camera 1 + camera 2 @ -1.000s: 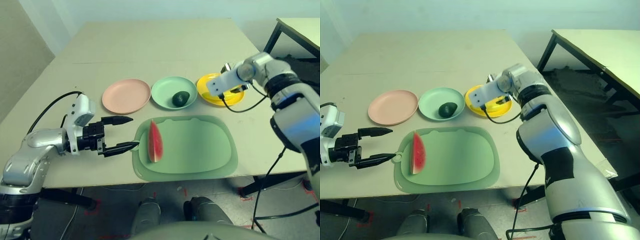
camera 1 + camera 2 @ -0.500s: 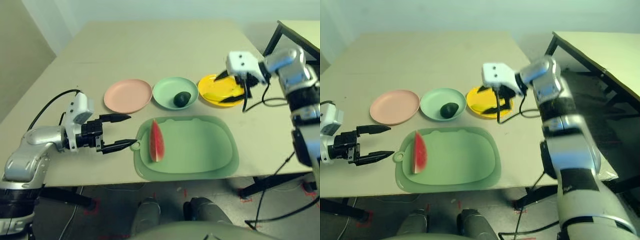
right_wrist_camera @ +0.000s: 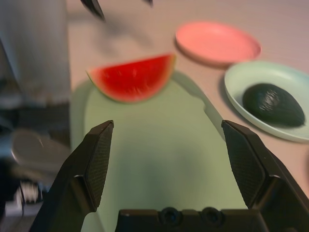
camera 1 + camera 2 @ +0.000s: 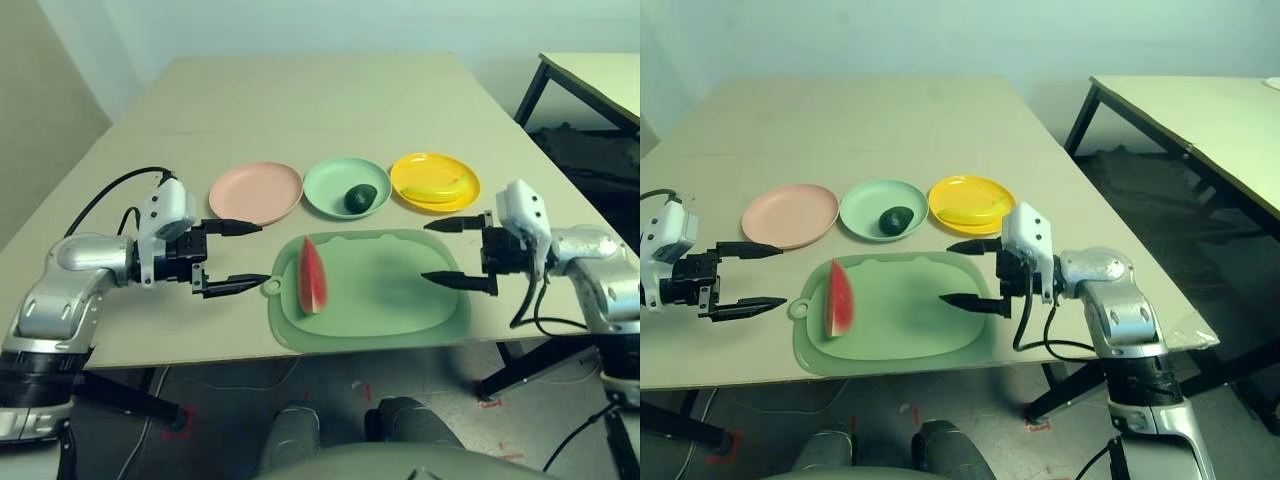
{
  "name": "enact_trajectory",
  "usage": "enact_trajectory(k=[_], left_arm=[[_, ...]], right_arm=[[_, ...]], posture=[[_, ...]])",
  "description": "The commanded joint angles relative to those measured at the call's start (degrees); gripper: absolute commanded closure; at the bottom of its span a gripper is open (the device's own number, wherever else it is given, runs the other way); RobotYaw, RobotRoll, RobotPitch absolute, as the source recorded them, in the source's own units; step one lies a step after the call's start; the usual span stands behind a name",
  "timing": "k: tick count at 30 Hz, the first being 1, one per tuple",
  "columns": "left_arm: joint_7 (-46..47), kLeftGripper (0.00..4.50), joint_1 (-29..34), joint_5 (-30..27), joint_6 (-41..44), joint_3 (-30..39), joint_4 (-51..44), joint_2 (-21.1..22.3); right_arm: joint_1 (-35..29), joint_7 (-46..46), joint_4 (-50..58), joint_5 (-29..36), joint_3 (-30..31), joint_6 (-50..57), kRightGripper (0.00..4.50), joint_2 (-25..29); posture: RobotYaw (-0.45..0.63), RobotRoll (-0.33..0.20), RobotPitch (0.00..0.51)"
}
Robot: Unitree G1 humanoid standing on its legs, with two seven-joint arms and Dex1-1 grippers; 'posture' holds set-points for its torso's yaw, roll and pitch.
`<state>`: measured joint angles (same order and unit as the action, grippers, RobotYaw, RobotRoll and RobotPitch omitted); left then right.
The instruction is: Place the fruits into color-matched plates.
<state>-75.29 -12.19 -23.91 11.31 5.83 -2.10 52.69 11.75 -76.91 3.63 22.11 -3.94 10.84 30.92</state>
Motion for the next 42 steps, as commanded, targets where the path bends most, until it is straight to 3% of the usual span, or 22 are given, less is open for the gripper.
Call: enact_trajectory(k=[1, 11, 14, 21, 29, 42], left_arm=[[-1.3, 0.00, -3.2, 4.7, -6.1, -3.3, 2.9, 0.0], [-10.7, 0.00, -21.8, 14.8, -30.7, -15.3, 14.3, -4.1], [-15.5, 0.00, -26.0, 15.5, -34.8, -19.1, 17.5, -5.8], [-17.2, 0.00, -32.7, 14.3, -41.9, -33.1, 22.5, -4.3], [-17.2, 0.00, -37.0, 17.1, -47.2, -40.3, 29.7, -8.3], [-15.6, 0.00, -36.4, 25.7, -51.6, -39.0, 39.8, -15.4]], right_arm=[[-1.6, -1.7, -4.2, 3.4, -1.8, -6.7, 0.02, -1.8], [1.5, -4.3, -17.2, 2.9, -0.4, -18.4, 0.02, -3.7], [2.2, -4.1, -18.4, 2.9, -0.1, -19.6, 0.02, -4.0], [0.8, -3.7, -17.3, 3.9, 0.2, -19.9, 0.02, -3.7], [-2.1, -5.8, -15.8, 3.2, 2.4, -18.4, 0.02, -1.8], [-2.7, -4.3, -14.2, 2.9, 4.1, -16.4, 0.02, -0.8]], posture=[[0.01, 0.000, 0.029], [0.02, 0.000, 0.006], [0.00, 0.000, 0.005], [-0.04, 0.000, 0.002], [-0.08, 0.000, 0.000], [-0.08, 0.000, 0.000]])
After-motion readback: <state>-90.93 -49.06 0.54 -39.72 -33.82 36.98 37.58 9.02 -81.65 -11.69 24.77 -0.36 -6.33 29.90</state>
